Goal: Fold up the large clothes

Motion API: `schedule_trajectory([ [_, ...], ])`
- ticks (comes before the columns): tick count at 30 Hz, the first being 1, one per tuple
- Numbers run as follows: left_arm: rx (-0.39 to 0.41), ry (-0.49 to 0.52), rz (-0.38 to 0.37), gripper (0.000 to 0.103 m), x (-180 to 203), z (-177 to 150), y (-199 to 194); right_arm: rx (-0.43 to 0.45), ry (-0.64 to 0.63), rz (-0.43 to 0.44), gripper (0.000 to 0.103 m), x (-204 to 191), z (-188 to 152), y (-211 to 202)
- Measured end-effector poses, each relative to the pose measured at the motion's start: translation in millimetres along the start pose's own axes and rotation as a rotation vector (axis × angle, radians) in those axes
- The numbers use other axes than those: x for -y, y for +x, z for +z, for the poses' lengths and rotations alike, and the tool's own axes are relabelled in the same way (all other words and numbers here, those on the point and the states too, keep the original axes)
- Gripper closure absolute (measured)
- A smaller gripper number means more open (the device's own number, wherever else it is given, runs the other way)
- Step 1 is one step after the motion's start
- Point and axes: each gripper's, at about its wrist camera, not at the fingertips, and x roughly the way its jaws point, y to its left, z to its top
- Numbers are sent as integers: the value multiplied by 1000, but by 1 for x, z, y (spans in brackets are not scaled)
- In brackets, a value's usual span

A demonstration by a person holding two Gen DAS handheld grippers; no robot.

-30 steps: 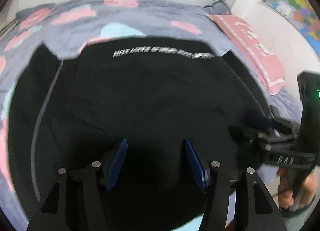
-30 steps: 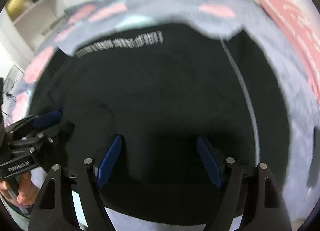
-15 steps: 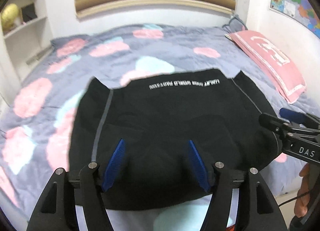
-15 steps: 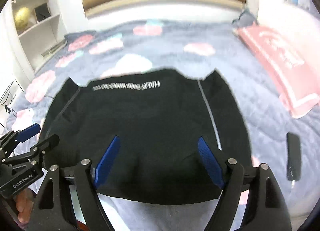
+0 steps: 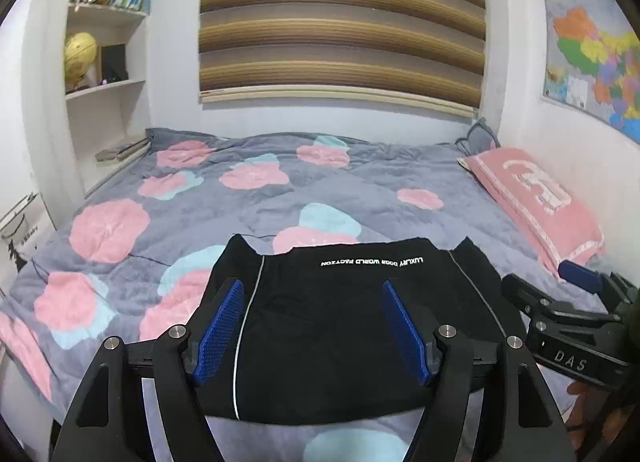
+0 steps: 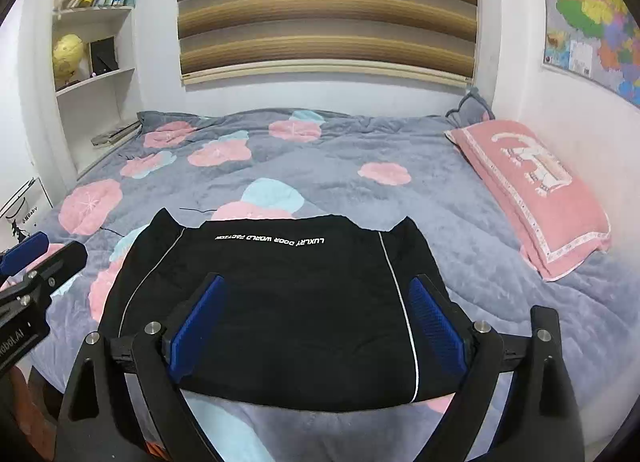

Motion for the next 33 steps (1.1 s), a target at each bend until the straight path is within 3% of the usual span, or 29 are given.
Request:
schedule_trajectory([
  [5,21,-28,21,30,-5,-4,-6,5,-4,-10,3,-1,-5,-3],
  [18,-36,-23,50,30,2,-18,10,-82,39,-17,3,14,-21,20],
  [33,-57,-3,63,30,13,-22,16,-109,56,-9,3,23,-26,25],
])
